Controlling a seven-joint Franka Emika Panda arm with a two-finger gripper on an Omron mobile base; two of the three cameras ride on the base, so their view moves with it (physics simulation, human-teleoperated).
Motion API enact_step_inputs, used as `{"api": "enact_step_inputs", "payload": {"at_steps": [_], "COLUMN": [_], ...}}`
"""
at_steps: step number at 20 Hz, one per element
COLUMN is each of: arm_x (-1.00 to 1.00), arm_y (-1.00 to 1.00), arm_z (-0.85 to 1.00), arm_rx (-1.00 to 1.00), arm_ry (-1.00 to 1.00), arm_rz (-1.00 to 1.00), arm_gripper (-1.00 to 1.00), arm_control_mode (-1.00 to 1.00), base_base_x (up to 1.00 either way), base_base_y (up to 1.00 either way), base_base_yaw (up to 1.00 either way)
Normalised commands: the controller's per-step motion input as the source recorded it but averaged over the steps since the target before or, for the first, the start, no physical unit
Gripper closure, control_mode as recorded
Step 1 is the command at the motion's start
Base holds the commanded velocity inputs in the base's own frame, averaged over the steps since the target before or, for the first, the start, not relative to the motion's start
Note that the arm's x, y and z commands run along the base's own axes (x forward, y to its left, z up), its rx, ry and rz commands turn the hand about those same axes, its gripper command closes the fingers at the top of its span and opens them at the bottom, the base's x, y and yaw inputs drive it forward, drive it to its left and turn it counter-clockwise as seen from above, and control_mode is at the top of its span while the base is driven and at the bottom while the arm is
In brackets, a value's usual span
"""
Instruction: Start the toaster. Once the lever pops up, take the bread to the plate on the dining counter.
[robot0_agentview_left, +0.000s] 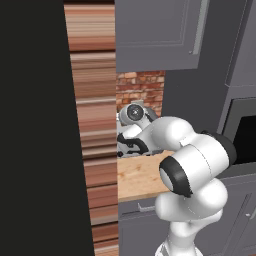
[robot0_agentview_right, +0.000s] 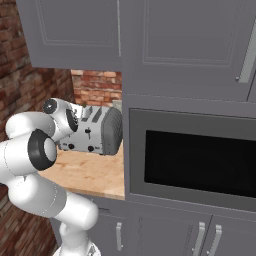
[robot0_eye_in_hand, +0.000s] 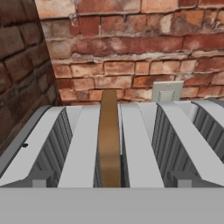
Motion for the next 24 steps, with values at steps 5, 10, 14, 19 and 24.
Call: {"api": "enact_step_inputs", "payload": {"at_steps": [5,10,14,19,24], "arm_x": [0.00,0.00,0.00,0.00,0.00], "arm_y": [0.00,0.00,0.00,0.00,0.00], "arm_z": [0.00,0.00,0.00,0.00,0.00], "arm_rx": [0.00,0.00,0.00,0.00,0.00], "arm_ry": [0.00,0.00,0.00,0.00,0.00], "arm_rz": [0.00,0.00,0.00,0.00,0.00], "arm_gripper": [-1.00,-1.00,-1.00,-1.00,-1.00], "arm_control_mode": [-1.00,-1.00,-1.00,-1.00,-1.00], "base_base_x": [0.00,0.00,0.00,0.00,0.00], "base_base_y": [0.00,0.00,0.00,0.00,0.00], "base_base_yaw": [0.00,0.00,0.00,0.00,0.00]}}
